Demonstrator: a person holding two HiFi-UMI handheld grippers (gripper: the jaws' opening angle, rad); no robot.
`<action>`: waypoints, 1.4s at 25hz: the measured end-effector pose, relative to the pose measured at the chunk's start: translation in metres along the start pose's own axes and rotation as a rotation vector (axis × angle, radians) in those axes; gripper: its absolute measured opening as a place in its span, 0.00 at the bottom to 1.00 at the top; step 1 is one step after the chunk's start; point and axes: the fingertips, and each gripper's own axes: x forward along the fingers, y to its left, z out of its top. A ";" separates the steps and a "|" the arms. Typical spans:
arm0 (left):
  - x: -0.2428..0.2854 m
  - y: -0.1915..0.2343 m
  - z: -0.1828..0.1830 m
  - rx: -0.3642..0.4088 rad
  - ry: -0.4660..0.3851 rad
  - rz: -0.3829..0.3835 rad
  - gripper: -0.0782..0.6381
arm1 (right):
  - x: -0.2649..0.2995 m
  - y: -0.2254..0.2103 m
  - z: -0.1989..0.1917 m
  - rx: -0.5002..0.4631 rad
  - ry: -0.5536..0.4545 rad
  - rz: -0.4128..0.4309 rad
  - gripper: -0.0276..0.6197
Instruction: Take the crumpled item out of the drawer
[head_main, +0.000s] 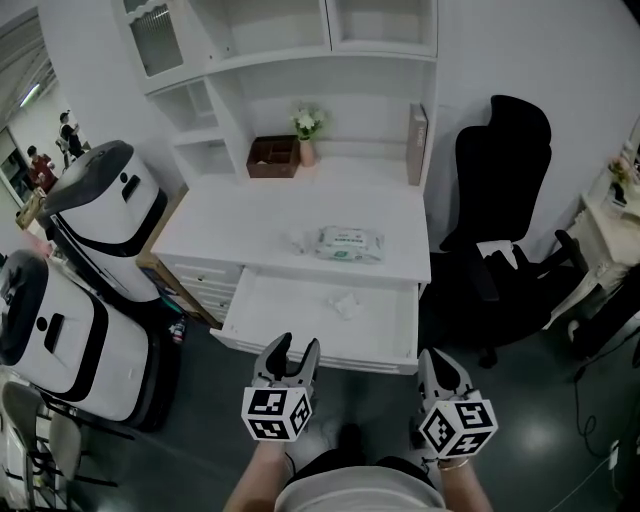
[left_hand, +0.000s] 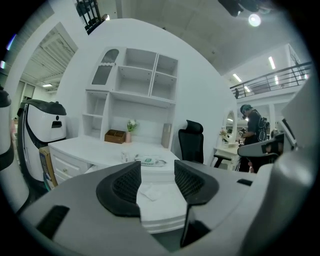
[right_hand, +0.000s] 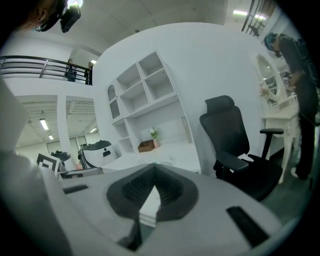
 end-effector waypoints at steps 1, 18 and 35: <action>0.003 0.003 0.001 0.003 0.003 -0.007 0.37 | 0.004 0.002 0.000 -0.002 0.000 -0.002 0.05; 0.060 0.025 -0.004 -0.013 0.068 -0.034 0.40 | 0.050 -0.007 0.010 0.013 0.013 -0.025 0.05; 0.154 0.033 -0.024 0.047 0.202 -0.033 0.40 | 0.110 -0.058 0.031 0.033 0.035 -0.044 0.05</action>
